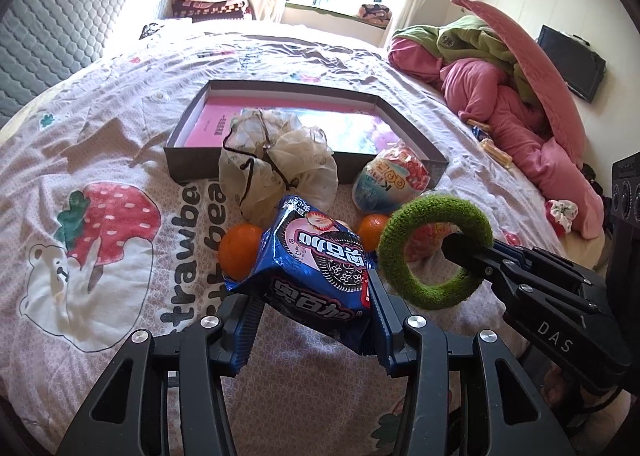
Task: Organize objects
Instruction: 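Lift the cookie pack with the left gripper while the right carries the green ring over the box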
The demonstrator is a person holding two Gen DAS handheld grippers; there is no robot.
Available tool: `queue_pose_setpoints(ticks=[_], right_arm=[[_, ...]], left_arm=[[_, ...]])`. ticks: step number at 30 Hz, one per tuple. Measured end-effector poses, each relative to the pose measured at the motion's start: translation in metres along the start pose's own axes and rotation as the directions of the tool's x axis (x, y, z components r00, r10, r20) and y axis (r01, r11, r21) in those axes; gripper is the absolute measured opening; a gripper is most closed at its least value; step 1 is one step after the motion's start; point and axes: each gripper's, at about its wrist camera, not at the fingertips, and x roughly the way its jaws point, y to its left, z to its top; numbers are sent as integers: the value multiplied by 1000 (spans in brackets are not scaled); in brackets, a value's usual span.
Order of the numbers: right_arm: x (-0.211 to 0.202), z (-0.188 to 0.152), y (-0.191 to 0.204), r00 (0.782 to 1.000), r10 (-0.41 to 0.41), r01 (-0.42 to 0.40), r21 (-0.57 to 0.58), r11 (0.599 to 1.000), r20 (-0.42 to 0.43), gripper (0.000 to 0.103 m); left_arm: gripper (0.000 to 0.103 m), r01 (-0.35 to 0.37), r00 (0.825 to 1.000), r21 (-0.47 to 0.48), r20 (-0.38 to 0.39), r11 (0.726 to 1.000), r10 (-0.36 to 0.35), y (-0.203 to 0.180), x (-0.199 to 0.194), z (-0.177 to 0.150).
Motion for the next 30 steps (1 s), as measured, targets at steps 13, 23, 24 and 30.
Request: queue_pose_setpoints(ticks=[13, 23, 24, 30], right_arm=[[-18, 8, 6, 996, -9, 12, -34, 999, 89, 14], [-20, 17, 9, 992, -14, 20, -51, 998, 127, 14], [-20, 18, 9, 992, -16, 23, -50, 999, 129, 14], [-19, 21, 8, 990, -22, 29, -51, 998, 137, 14]], left_arm=[[50, -22, 998, 22, 65, 1000, 20, -8, -17, 8], [50, -38, 994, 40, 103, 998, 33, -14, -20, 19], [50, -39, 994, 38, 105, 999, 35, -13, -20, 20], [50, -43, 993, 26, 107, 999, 40, -10, -16, 28]])
